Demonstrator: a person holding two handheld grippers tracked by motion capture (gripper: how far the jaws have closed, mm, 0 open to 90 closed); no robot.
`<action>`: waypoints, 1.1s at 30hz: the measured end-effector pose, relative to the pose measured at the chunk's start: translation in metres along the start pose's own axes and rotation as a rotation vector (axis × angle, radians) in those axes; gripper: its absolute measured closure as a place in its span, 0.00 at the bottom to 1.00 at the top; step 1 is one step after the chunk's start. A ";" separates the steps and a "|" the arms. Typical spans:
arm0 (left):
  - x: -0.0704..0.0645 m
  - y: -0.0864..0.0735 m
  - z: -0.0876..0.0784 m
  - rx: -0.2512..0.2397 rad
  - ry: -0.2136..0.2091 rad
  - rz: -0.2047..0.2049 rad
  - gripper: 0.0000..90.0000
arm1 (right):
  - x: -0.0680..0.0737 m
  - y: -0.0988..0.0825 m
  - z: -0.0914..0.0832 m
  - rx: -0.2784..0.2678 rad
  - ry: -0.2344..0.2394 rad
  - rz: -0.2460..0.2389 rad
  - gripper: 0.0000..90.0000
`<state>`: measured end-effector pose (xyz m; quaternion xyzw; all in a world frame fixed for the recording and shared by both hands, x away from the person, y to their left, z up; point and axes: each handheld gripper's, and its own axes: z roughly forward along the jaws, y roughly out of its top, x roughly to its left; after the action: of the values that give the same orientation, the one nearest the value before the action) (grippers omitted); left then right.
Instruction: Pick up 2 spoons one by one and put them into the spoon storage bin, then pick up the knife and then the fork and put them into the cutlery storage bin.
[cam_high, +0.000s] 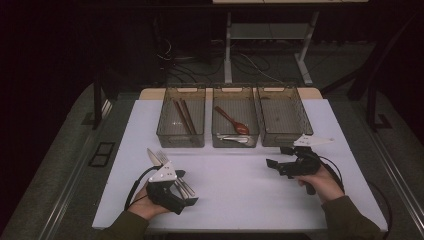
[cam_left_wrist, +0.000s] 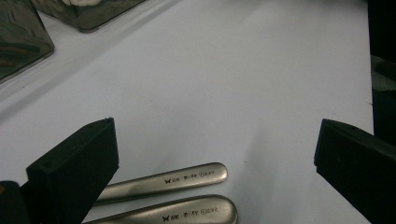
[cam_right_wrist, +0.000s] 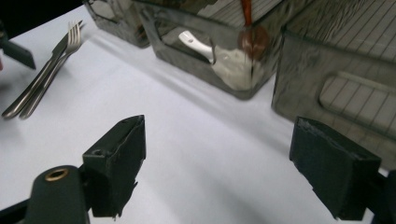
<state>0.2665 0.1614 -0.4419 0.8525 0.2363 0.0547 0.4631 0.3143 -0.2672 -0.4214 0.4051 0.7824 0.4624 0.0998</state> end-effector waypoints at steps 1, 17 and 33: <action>0.000 0.000 0.000 0.001 0.000 0.002 0.00 | 0.001 -0.002 -0.002 0.004 0.002 -0.003 0.21; 0.000 0.000 -0.001 0.002 0.006 0.001 0.00 | 0.005 -0.039 -0.022 0.023 0.012 -0.031 0.21; 0.001 0.001 -0.001 -0.001 0.016 -0.006 0.00 | 0.016 -0.058 -0.032 0.062 -0.014 -0.092 0.21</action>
<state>0.2678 0.1622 -0.4410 0.8511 0.2427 0.0603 0.4616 0.2560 -0.2905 -0.4468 0.3746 0.8134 0.4303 0.1138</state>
